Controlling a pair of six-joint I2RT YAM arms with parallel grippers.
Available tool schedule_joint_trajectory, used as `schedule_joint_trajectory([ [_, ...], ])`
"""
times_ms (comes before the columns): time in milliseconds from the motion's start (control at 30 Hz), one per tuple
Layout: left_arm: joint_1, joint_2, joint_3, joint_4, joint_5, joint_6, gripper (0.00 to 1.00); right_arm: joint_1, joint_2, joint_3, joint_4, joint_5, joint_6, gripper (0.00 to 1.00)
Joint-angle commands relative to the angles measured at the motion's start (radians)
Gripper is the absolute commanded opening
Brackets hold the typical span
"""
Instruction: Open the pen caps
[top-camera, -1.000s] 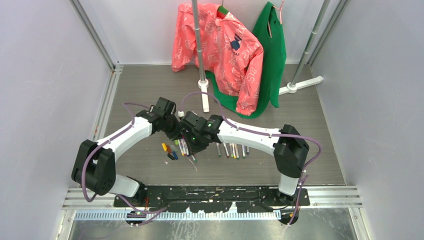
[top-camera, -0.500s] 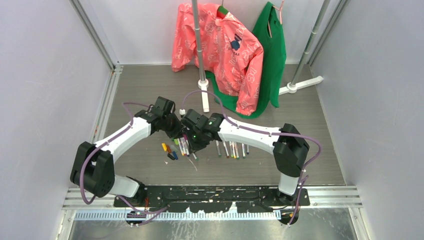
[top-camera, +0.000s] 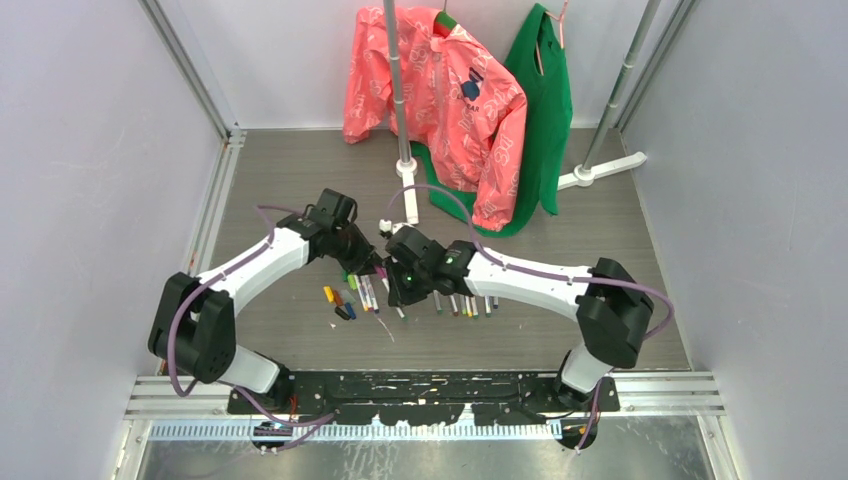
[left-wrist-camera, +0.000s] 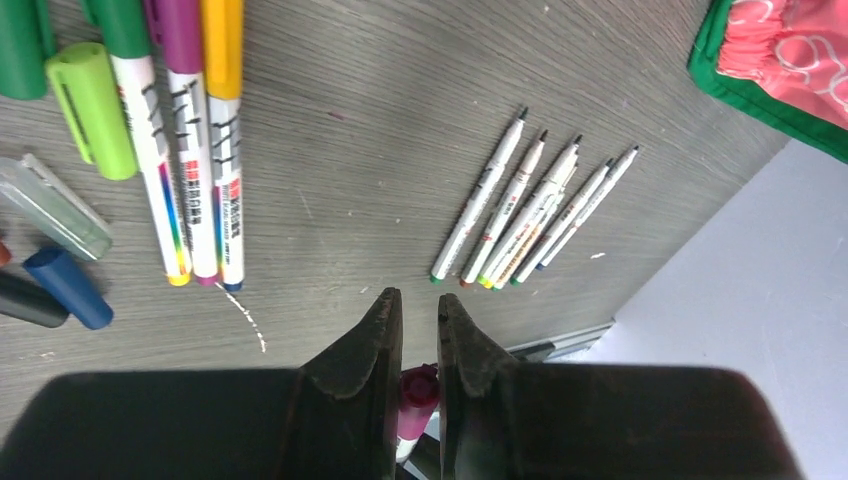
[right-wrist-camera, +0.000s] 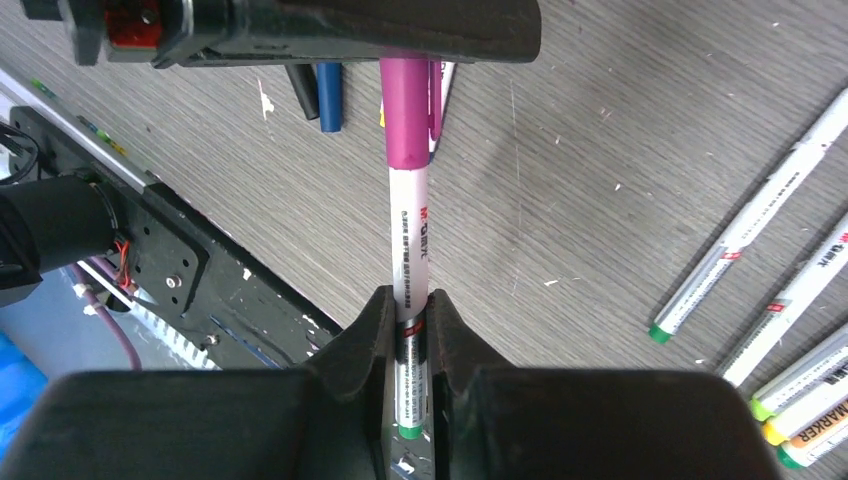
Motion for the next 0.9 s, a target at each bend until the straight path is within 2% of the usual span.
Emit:
schedule_joint_trajectory([
  [0, 0.051, 0.004, 0.093, 0.093, -0.043, -0.043, 0.00, 0.018, -0.099, -0.082, -0.085, -0.054, 0.022, 0.01],
  [367, 0.114, -0.013, 0.055, 0.086, -0.017, -0.015, 0.00, 0.015, -0.159, -0.140, -0.109, -0.033, -0.010, 0.01],
  [700, 0.113, -0.004, 0.075, -0.167, -0.144, 0.097, 0.00, -0.047, -0.118, -0.073, -0.215, 0.179, -0.016, 0.01],
  [867, 0.108, 0.010, 0.094, -0.275, -0.219, 0.126, 0.01, -0.099, -0.105, -0.076, -0.207, 0.222, -0.019, 0.01],
])
